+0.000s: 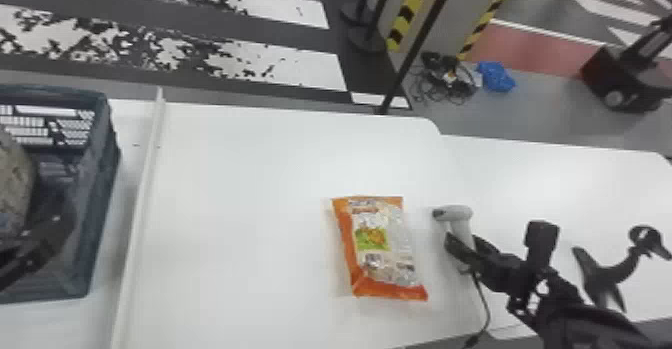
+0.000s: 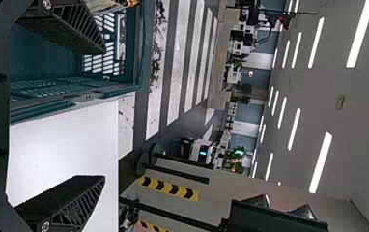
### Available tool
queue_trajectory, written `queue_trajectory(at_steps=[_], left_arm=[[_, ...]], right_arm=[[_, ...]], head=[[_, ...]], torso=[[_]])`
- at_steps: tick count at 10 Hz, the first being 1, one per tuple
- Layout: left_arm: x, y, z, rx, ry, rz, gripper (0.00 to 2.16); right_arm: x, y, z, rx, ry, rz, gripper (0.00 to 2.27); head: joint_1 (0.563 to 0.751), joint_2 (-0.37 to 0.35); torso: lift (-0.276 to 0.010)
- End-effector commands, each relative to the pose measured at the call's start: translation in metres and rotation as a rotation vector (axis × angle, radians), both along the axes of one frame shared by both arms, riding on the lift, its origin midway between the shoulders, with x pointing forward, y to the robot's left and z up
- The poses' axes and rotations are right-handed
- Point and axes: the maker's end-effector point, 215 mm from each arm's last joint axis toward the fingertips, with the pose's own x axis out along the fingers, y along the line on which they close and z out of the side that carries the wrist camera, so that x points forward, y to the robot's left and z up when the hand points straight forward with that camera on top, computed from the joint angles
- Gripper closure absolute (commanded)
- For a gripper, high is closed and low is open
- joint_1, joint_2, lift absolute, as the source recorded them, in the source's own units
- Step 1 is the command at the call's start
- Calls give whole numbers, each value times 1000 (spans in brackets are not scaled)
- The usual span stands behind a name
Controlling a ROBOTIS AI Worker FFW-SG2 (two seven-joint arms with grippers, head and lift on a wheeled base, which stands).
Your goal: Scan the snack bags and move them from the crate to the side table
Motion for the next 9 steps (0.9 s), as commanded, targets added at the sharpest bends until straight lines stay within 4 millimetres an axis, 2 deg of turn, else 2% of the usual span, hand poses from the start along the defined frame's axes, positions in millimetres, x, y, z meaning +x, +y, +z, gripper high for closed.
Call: queue_trajectory(at_steps=[1, 2, 4, 6, 7, 9], left_arm=[[0, 0, 1, -1, -1, 0, 70], [-1, -1, 1, -1, -1, -2, 70], [-1, -1, 1, 0, -1, -3, 70], [-2, -2, 0, -2, 1, -5, 70], [-3, -3, 0, -1, 1, -7, 70], [-3, -3, 0, -3, 1, -9, 70]], right_arm=[[4, 4, 5, 3, -14, 8, 53], [6, 10, 26, 10, -51, 18, 56], [-2, 35, 62, 135, 5, 49, 63], [-26, 84, 86, 404, 213, 142, 70], [-35, 102, 93, 483, 319, 192, 93], [-35, 128, 83, 537, 436, 262, 130]], head=[[695, -350], [695, -350], [695, -350], [695, -350], [695, -350], [695, -340]], torso=[[-87], [-87], [-87], [-87], [-87], [-87]])
